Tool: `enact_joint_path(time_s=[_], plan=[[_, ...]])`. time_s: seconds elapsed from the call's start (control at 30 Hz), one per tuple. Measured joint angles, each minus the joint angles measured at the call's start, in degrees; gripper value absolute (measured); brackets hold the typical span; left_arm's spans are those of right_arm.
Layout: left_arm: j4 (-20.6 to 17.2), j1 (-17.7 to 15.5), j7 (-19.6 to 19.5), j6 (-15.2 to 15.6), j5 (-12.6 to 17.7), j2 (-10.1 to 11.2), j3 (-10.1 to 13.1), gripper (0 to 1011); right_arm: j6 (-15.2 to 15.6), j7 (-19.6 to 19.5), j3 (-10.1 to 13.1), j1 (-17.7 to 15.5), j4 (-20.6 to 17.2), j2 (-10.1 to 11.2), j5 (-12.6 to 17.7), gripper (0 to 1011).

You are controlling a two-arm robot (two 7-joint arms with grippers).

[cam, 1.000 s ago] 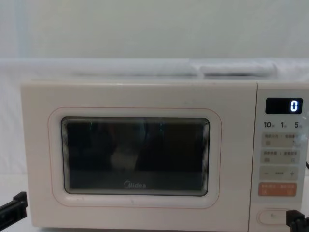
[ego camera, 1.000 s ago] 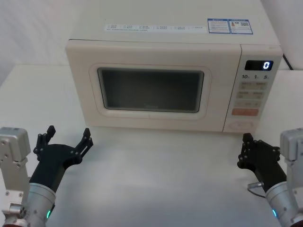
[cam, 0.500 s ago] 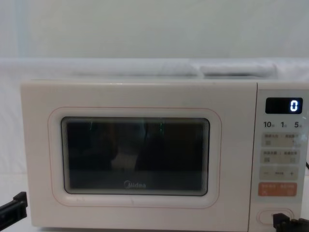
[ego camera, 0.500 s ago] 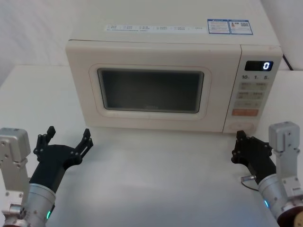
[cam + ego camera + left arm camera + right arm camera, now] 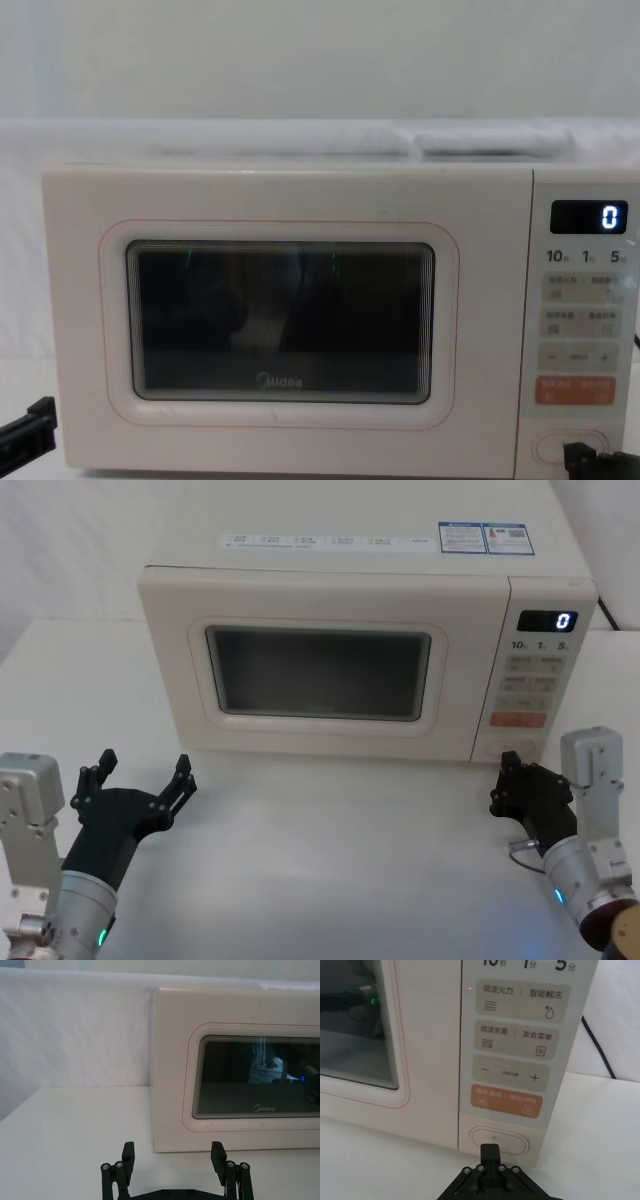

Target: Press the button to open the microwave door with one hand; close the microwave door with the other hand.

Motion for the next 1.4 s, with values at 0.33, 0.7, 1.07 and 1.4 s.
enact_joint_path(time_s=[0.33, 0.7, 1.07, 1.4], plan=[[0.0, 0.0, 0.0, 0.0, 0.0, 0.0, 0.0, 1001, -0.1, 0.0, 0.7, 1.4, 1.7, -0.5, -0.3, 0], [0.0, 0.0, 0.0, 0.0, 0.0, 0.0, 0.0, 1001, -0.4, -0.1, 1.2, 2.7, 3.2, -0.9, -0.6, 0], [0.0, 0.0, 0.0, 0.0, 0.0, 0.0, 0.0, 1001, -0.3, -0.2, 1.5, 3.6, 4.3, -1.3, -0.8, 0], [0.0, 0.0, 0.0, 0.0, 0.0, 0.0, 0.0, 1001, -0.2, -0.3, 1.5, 4.3, 5.2, -1.5, -0.9, 0]])
